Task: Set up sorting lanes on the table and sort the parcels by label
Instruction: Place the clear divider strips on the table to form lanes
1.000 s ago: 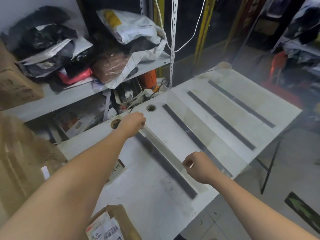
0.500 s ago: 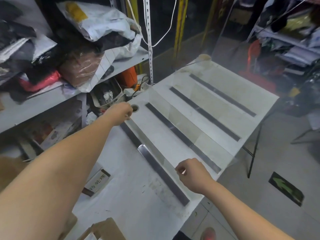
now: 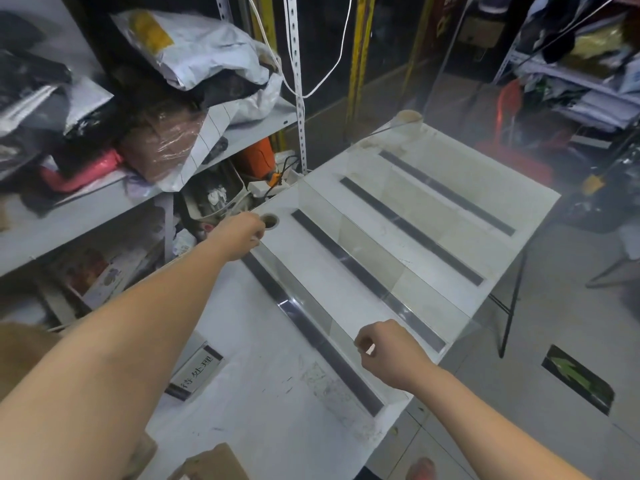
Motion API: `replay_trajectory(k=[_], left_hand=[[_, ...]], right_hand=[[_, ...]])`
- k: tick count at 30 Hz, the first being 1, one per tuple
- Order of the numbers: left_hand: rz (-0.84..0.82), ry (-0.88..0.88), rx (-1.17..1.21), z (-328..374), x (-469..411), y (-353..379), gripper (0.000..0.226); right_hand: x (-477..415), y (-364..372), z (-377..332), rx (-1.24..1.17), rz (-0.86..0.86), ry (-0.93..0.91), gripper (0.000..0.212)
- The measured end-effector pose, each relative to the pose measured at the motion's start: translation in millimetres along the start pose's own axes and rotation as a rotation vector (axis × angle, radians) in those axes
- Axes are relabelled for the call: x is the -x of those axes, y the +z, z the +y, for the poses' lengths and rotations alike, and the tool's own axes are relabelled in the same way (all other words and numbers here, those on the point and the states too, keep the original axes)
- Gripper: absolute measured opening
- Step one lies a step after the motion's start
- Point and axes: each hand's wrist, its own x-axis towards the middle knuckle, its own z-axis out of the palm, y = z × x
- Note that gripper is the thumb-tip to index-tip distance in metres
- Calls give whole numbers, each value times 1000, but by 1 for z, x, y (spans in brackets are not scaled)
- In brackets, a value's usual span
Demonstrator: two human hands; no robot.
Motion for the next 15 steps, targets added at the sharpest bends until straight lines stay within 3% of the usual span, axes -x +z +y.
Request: replay_trajectory(k=[7, 15], left_hand=[[23, -12, 39, 4, 9, 1, 43], [89, -102, 10, 6, 39, -2, 43]], right_hand=[[-1, -2, -5, 67, -16, -1, 34], [-1, -1, -5, 91, -28, -12, 43]])
